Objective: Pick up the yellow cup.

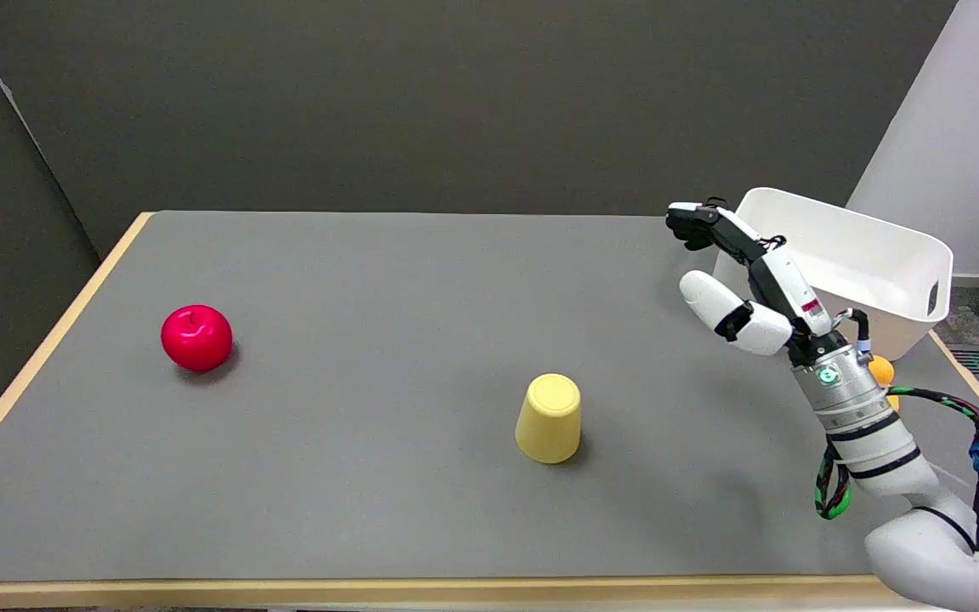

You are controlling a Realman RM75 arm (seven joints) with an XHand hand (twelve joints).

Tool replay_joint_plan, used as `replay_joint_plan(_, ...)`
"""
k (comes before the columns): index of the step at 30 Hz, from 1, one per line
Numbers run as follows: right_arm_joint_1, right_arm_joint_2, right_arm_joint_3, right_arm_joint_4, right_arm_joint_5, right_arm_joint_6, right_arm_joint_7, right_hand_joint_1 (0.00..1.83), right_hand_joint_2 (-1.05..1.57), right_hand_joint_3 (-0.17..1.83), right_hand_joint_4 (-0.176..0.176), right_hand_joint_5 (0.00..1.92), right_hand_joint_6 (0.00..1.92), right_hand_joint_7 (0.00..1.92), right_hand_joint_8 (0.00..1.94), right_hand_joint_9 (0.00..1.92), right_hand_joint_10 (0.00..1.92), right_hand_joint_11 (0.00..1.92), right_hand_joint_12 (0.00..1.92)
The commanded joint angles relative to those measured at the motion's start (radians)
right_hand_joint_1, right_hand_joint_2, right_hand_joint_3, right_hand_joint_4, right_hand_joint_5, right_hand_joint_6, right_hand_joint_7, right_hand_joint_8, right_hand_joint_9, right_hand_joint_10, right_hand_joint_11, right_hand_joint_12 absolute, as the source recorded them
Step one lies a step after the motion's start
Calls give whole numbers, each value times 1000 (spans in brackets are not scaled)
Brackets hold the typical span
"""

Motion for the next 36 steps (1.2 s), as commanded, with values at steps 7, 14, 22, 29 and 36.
replay_joint_plan(7,70,-2,-53,-25,-62,-105,107,367,662,796,-100,278,524,368,454,240,868,132,1299)
replay_joint_plan(14,76,-11,-100,21,-147,-169,256,326,648,789,-92,262,495,343,430,204,835,100,1265)
replay_joint_plan(22,77,-40,-151,81,-156,-226,267,284,640,774,-101,224,445,296,398,138,773,28,1188)
replay_joint_plan(29,79,-77,-238,89,-168,-263,267,286,641,773,-102,221,442,281,388,130,766,16,1179)
replay_joint_plan(36,84,-130,-265,24,-170,-283,261,278,641,774,-93,228,448,283,385,134,767,12,1171)
